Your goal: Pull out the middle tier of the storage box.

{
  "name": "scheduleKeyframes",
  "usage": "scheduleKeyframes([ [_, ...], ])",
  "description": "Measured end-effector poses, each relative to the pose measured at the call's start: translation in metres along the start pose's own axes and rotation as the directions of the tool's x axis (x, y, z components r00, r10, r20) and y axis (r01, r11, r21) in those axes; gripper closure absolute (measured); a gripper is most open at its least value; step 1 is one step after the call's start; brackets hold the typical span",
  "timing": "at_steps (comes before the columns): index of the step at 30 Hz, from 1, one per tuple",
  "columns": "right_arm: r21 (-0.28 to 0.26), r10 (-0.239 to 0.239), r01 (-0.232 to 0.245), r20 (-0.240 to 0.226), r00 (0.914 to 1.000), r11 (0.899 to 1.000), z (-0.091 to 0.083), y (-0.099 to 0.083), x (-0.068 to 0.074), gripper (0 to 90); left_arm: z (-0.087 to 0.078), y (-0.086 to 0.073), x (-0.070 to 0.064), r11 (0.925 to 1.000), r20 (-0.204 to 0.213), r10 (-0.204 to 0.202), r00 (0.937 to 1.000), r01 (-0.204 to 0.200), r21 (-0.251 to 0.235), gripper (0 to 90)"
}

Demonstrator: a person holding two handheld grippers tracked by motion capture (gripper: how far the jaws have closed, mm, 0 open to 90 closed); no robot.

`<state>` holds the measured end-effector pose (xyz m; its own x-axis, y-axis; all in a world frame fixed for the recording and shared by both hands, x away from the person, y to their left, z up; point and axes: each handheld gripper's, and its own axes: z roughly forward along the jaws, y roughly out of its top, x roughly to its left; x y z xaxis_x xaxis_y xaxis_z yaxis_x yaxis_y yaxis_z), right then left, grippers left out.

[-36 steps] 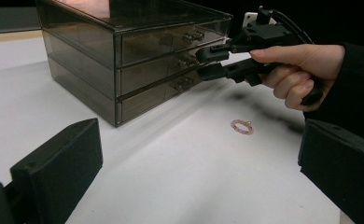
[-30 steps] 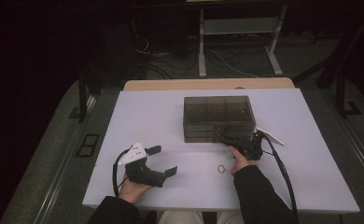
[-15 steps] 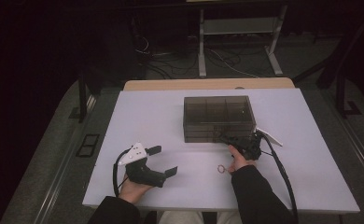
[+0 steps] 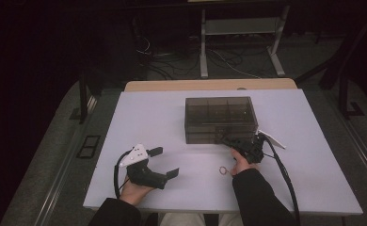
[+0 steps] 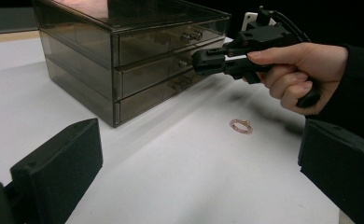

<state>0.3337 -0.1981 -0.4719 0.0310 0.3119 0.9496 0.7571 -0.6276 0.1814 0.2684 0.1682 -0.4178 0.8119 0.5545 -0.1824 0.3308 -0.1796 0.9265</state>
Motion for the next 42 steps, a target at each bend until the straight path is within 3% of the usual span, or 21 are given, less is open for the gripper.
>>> scheduleKeyframes([
  [42,0.012,0.017,-0.017,-0.006,0.9998,1.000,-0.012,-0.015,0.000,79.3,0.000,0.000,0.000,1.0000,-0.002,-0.001,1.0000,0.001,0.000,0.0],
])
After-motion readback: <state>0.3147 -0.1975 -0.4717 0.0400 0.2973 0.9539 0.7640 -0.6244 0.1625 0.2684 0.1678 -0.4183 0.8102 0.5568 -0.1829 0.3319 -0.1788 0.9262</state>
